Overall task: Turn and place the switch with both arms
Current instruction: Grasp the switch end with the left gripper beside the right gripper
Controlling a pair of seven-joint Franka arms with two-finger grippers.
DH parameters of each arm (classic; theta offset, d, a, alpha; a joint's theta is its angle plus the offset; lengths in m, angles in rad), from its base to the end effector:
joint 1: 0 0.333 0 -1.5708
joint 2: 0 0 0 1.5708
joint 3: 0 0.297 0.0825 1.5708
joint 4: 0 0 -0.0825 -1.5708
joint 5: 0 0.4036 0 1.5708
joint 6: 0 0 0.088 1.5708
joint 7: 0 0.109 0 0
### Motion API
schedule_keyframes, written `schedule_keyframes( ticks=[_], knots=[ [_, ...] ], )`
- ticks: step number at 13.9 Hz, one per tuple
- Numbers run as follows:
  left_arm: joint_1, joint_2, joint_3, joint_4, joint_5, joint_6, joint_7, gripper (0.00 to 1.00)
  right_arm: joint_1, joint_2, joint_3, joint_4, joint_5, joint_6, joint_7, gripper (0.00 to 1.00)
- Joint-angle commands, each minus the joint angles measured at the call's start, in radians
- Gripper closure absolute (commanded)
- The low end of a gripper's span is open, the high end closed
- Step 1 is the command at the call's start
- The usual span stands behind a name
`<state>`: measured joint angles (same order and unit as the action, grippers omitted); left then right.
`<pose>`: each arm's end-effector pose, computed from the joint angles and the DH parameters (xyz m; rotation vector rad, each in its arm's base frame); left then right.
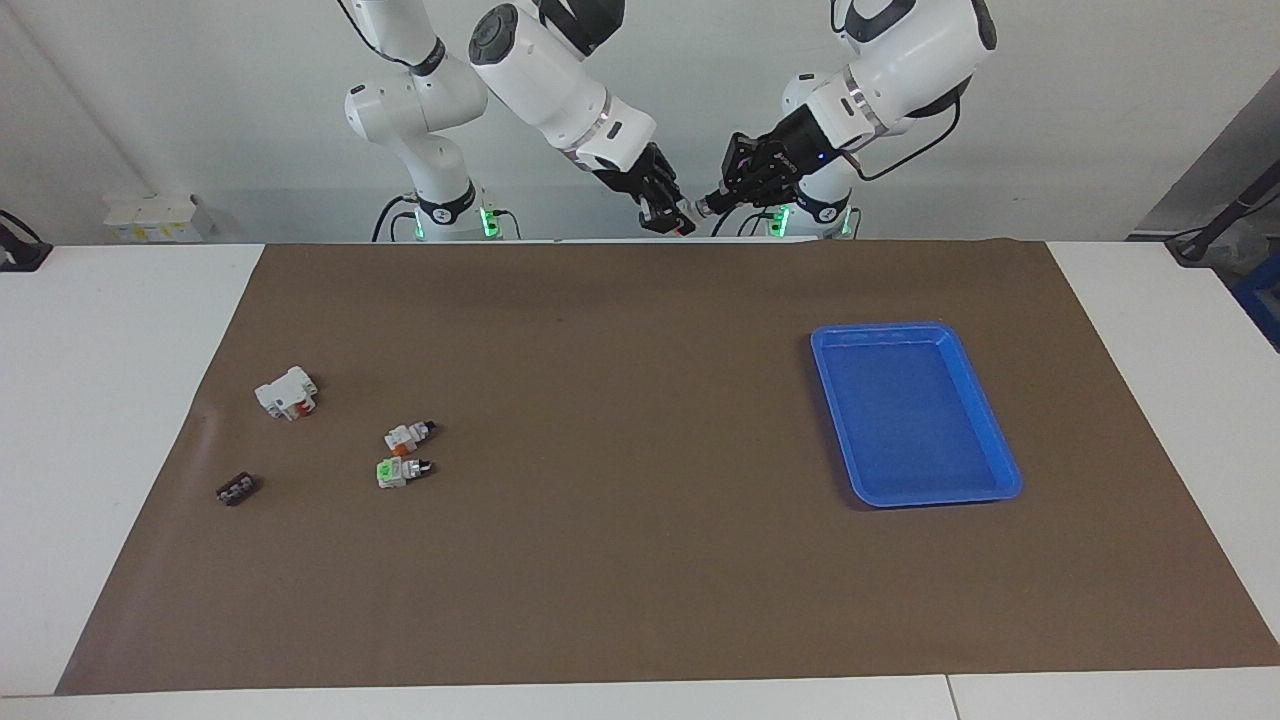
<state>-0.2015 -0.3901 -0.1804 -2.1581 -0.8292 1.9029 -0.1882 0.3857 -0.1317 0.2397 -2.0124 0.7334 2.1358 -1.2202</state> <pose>0.4253 -0.2399 0.5613 2.4013 0.0530 -0.0976 0.4412 0.3614 0.5183 -1.8482 -1.7616 -0.5556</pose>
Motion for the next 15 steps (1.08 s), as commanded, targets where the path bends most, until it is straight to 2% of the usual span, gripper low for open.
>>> schedule_keyframes(
  ticks=[1, 7, 12, 14, 15],
  knots=[
    [-0.012, -0.039, -0.019, -0.009, 0.019, -0.062, -0.228, 1.00, -0.011, 0.009, 0.001, 0.015, 0.021, 0.035, 0.027, 1.00],
    [-0.015, -0.039, -0.037, 0.000, 0.010, -0.051, -0.587, 1.00, -0.011, 0.009, 0.001, 0.014, 0.021, 0.032, 0.028, 1.00],
    [-0.015, -0.027, -0.048, 0.027, 0.004, -0.048, -0.813, 1.00, -0.011, 0.007, 0.001, 0.015, 0.021, 0.024, 0.037, 1.00],
    [-0.015, -0.027, -0.066, 0.050, 0.005, -0.044, -1.023, 1.00, -0.011, 0.007, 0.001, 0.014, 0.021, 0.023, 0.039, 1.00],
    [-0.013, -0.026, -0.067, 0.052, 0.005, -0.045, -1.048, 1.00, -0.011, 0.007, 0.001, 0.014, 0.021, 0.023, 0.041, 1.00]
  ],
)
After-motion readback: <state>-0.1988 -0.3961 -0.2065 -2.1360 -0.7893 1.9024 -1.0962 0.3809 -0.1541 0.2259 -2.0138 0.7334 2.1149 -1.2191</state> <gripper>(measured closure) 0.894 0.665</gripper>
